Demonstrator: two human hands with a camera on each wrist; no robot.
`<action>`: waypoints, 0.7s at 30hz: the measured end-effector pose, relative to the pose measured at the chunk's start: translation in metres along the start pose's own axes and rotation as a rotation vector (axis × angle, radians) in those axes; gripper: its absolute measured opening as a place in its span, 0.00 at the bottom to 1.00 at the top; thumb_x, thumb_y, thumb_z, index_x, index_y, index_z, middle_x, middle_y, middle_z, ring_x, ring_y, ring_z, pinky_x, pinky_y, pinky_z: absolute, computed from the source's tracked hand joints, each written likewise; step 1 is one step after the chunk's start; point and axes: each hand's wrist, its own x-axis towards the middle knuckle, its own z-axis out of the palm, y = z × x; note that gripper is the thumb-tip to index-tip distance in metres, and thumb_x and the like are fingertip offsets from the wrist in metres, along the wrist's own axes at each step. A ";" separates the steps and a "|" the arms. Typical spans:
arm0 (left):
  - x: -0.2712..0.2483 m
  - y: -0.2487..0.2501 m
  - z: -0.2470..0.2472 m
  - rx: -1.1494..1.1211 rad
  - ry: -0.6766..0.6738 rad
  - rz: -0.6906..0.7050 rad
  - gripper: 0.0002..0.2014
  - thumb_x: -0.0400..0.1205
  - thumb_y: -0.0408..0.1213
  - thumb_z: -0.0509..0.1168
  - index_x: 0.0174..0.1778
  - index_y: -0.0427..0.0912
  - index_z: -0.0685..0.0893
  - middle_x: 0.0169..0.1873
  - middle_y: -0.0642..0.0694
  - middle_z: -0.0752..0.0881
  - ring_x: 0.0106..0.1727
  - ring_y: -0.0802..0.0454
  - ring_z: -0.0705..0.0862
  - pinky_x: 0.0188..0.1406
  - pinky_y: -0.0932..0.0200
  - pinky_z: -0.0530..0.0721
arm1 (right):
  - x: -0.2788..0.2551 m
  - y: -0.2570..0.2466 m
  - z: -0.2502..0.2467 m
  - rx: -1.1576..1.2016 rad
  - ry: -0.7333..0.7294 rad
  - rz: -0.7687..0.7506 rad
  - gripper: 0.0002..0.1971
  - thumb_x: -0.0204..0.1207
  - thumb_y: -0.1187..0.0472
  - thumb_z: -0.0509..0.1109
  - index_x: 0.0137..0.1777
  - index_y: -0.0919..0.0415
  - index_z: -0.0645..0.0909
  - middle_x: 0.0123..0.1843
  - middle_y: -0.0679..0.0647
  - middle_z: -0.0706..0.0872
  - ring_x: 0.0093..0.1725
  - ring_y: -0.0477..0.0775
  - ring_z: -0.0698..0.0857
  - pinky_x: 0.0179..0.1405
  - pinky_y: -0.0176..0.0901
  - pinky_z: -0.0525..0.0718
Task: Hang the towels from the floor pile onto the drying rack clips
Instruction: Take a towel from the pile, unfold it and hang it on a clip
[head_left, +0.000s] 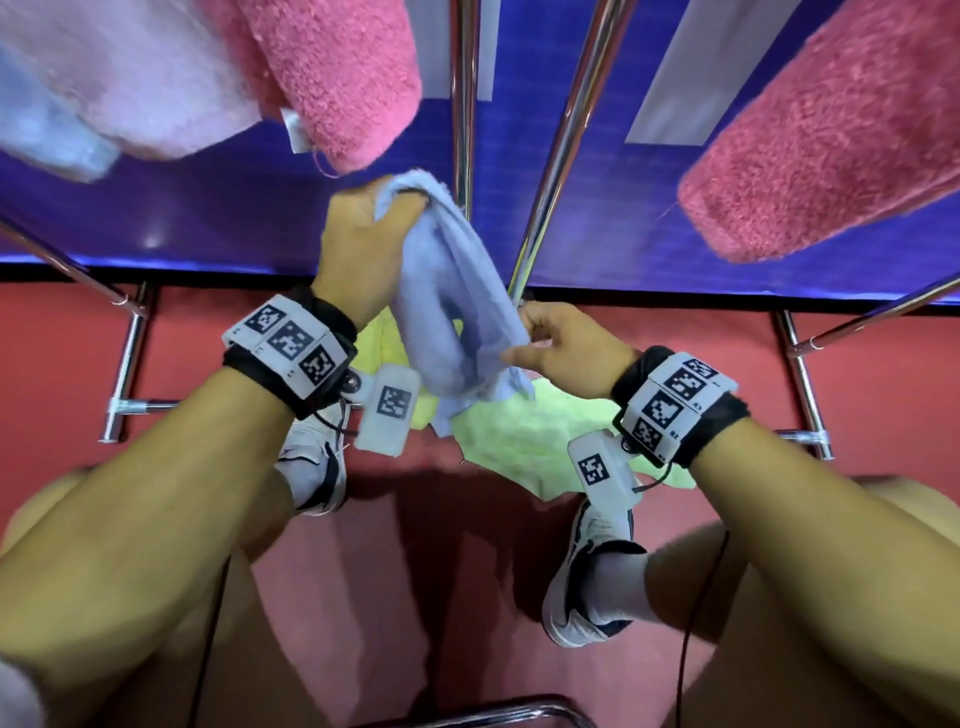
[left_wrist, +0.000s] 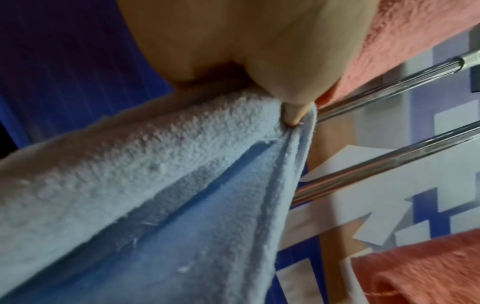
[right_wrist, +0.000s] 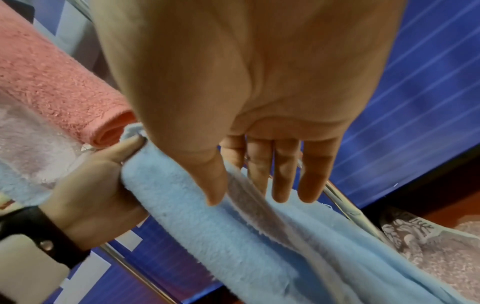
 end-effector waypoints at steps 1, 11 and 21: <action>0.001 -0.002 -0.003 0.020 0.031 -0.005 0.15 0.81 0.30 0.62 0.40 0.55 0.89 0.33 0.62 0.88 0.38 0.70 0.82 0.46 0.66 0.78 | 0.000 -0.001 0.000 0.042 0.004 0.007 0.13 0.76 0.59 0.74 0.38 0.60 0.73 0.35 0.63 0.78 0.33 0.61 0.75 0.38 0.53 0.77; -0.039 -0.013 0.032 0.303 -0.783 0.008 0.48 0.65 0.36 0.80 0.80 0.51 0.65 0.74 0.49 0.74 0.77 0.61 0.71 0.72 0.68 0.70 | -0.005 -0.028 -0.005 0.197 0.176 -0.259 0.06 0.80 0.64 0.67 0.46 0.67 0.77 0.36 0.66 0.83 0.34 0.60 0.81 0.39 0.51 0.82; -0.030 -0.013 0.037 0.209 -0.623 0.018 0.09 0.75 0.34 0.62 0.36 0.45 0.88 0.30 0.49 0.84 0.35 0.60 0.76 0.36 0.55 0.78 | -0.009 -0.029 -0.008 0.333 0.245 -0.159 0.24 0.63 0.41 0.80 0.46 0.56 0.74 0.28 0.53 0.80 0.29 0.48 0.73 0.30 0.43 0.73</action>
